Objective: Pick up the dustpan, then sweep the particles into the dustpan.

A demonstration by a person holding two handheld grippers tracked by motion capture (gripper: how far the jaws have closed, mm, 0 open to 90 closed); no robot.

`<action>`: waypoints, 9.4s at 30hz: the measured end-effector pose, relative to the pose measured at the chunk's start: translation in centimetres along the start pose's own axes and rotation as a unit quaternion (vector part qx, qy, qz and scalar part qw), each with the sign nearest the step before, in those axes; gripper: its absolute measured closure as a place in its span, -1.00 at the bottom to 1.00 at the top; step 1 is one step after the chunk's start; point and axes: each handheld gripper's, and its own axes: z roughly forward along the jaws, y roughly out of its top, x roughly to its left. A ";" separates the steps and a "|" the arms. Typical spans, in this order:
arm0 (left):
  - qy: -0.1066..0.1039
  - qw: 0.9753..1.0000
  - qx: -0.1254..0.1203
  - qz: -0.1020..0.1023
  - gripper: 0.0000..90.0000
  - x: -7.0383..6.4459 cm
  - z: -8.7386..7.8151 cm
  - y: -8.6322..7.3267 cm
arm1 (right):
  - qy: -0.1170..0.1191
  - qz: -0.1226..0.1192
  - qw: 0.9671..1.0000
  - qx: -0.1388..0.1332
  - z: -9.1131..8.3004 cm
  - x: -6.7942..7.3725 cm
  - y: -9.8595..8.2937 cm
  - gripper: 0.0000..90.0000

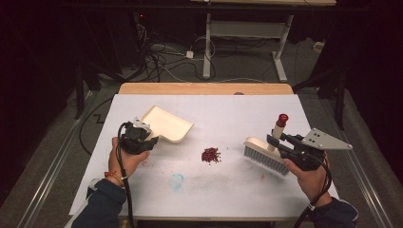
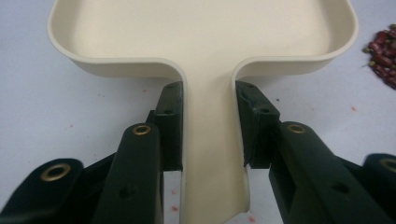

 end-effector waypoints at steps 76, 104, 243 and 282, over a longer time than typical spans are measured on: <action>-0.073 0.990 0.093 0.080 0.42 -11.3 0.7 -5.1 | 0.002 -0.025 1.000 -0.001 13.2 10.5 1.1 0.55; -0.074 0.991 0.092 0.071 0.41 -11.9 1.8 -3.7 | 0.035 -0.044 0.998 -0.006 12.4 14.0 1.5 0.55; -0.046 0.992 0.038 0.108 0.42 -7.5 1.4 -4.4 | 0.082 -0.043 0.995 -0.043 9.7 9.3 3.3 0.56; -0.008 0.999 0.046 0.015 0.42 -1.6 -1.1 -8.3 | 0.018 -0.037 0.999 -0.020 2.9 2.2 2.1 0.56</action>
